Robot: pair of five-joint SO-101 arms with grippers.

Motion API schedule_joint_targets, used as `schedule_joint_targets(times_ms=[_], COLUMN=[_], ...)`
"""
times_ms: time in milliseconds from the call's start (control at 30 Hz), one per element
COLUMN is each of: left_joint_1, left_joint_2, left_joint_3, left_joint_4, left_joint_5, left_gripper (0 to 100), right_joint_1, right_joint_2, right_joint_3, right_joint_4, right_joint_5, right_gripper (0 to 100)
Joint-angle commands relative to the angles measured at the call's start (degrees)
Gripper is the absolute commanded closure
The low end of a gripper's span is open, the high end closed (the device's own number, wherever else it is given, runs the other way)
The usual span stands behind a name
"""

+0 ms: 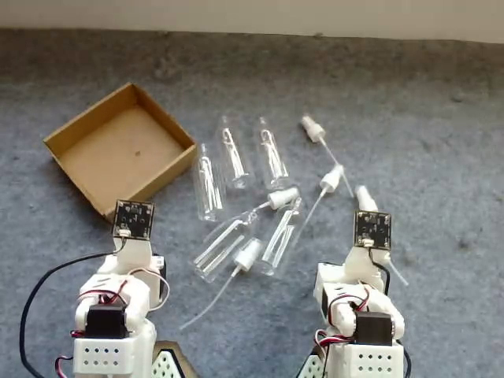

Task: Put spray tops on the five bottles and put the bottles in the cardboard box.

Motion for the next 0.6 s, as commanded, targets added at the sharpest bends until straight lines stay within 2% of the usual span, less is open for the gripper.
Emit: schedule_joint_targets(times_ms=[0, 233, 433, 567], left_joint_1=[-0.6, -0.3, 4.1, 4.5], left_joint_2=[0.0, 0.0, 0.0, 0.0], left_joint_3=[1.3, 1.3, 1.3, 1.2], left_joint_4=[2.4, 3.8, 3.7, 3.7], left_joint_5=[-0.5, -0.8, -2.4, -2.4], left_gripper=[99, 99, 99, 99], right_joint_1=[-0.5, -0.5, -0.5, -0.5], right_joint_2=[-0.5, -0.5, -0.5, -0.5], right_joint_3=[9.2, 9.2, 9.2, 9.2], right_joint_4=[0.3, 0.3, 0.3, 0.3], right_joint_5=[-0.5, -0.5, -0.5, -0.5], right_gripper=[99.4, 99.4, 99.4, 99.4])
